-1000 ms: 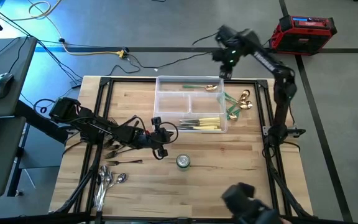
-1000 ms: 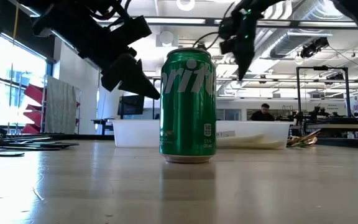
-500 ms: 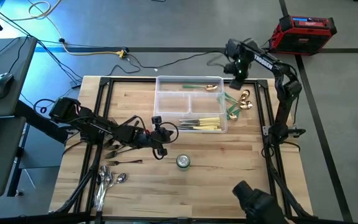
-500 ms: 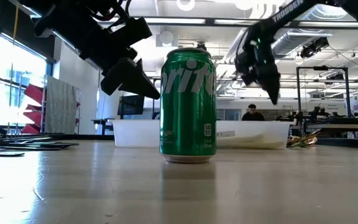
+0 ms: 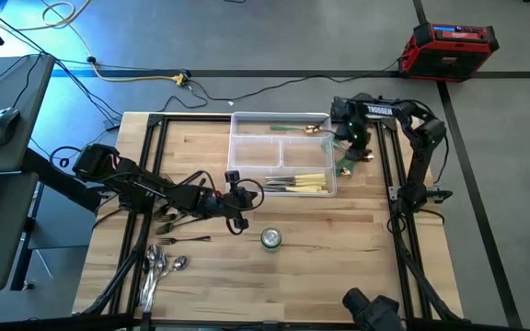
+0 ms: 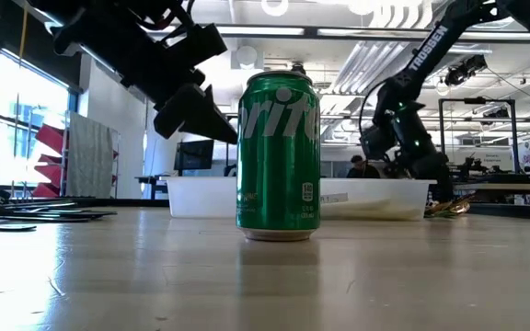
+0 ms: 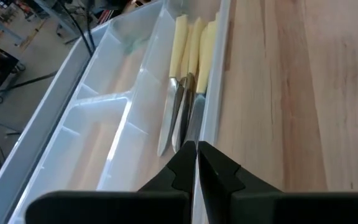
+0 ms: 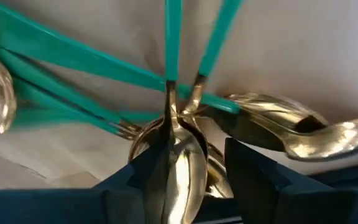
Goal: Sort silverware
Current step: Put the green spoon into the silverware tray
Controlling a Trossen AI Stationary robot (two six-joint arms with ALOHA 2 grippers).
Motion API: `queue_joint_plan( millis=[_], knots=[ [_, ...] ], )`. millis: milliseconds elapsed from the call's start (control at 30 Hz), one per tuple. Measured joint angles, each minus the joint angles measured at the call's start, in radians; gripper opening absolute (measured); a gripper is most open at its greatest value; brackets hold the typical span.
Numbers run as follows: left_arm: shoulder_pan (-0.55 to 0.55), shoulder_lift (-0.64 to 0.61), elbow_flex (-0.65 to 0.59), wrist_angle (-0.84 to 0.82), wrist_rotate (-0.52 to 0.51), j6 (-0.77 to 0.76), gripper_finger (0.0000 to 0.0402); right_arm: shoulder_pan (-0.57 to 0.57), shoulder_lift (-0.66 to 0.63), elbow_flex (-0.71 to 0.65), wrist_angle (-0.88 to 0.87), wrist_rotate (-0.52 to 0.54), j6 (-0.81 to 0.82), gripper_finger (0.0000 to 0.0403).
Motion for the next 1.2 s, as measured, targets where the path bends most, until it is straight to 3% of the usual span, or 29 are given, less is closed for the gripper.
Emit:
queue_joint_plan(
  millis=[300,567,1000,1200],
  knots=[
    [0.000,0.000,0.000,0.000,0.000,0.000,0.0000,0.008,-0.006,-0.049,0.055,-0.011,0.045,0.0131],
    [0.001,0.000,0.000,0.000,0.000,0.000,0.0000,0.008,-0.013,-0.050,0.012,-0.015,0.050,0.0011],
    [0.000,-0.005,0.000,-0.006,-0.014,0.000,0.0000,0.005,-0.214,-0.054,-0.038,-0.043,0.075,0.0000],
    [-0.002,-0.090,0.000,-0.059,0.044,-0.045,0.0000,0.005,-0.238,-0.054,0.000,-0.216,0.095,0.0000]
  ],
)
